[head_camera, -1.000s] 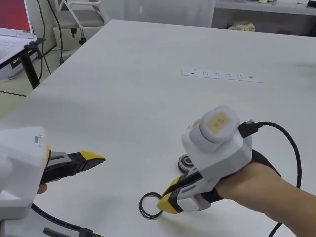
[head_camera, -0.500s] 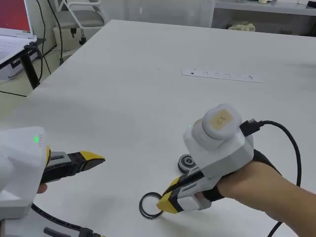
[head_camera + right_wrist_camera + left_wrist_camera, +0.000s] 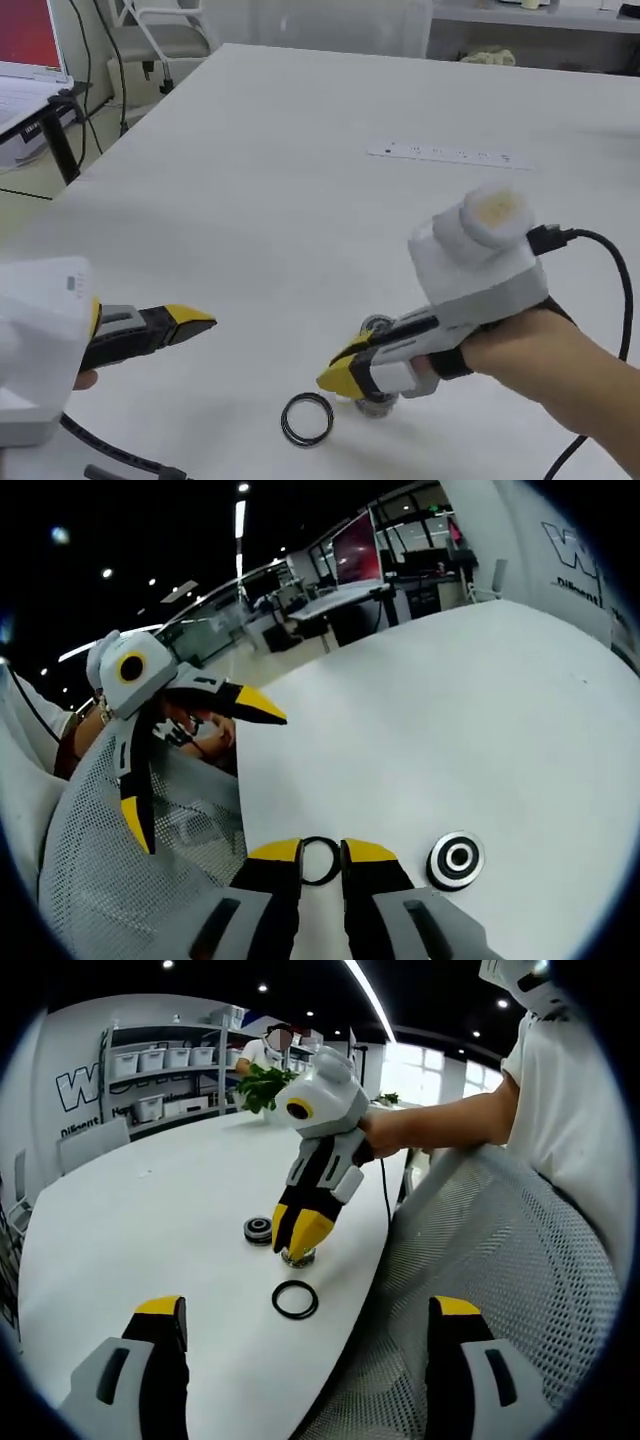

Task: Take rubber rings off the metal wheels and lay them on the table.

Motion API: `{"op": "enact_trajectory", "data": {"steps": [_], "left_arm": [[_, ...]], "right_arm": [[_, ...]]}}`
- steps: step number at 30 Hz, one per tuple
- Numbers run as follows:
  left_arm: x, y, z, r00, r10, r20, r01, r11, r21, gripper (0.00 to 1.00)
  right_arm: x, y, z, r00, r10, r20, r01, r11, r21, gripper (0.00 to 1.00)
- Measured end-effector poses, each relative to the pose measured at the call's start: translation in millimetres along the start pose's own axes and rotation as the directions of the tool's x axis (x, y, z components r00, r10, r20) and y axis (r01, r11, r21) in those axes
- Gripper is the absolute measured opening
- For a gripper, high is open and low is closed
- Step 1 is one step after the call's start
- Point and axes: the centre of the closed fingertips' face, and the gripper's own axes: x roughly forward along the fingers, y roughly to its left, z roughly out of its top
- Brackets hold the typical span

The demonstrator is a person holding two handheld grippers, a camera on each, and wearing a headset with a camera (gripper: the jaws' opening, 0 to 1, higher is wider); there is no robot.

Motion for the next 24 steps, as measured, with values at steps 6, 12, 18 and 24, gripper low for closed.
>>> {"op": "enact_trajectory", "data": {"steps": [6,12,18,24], "left_arm": [[-3.5,3.4,14.8,0.9999,-0.004,0.013,0.003,0.999,0.033,0.99],[-7.5,12.8,35.5,0.9993,0.003,0.036,-0.006,0.996,0.087,0.99],[-9.5,24.8,60.4,0.9982,0.005,0.06,-0.013,0.989,0.144,0.99],[-5.8,34.8,88.9,0.9959,-0.007,0.09,-0.011,0.979,0.203,0.99]], "right_arm": [[-17.8,-12.7,11.4,0.9972,-0.043,0.061,0.047,0.997,-0.06,0.16],[-29.5,-20.2,17.9,0.9927,-0.062,0.104,0.07,0.994,-0.084,0.21],[-39.6,-30.9,21.2,0.9863,-0.086,0.141,0.102,0.989,-0.11,0.24],[-49.0,-43.7,21.5,0.978,-0.12,0.171,0.138,0.985,-0.099,0.25]]}}
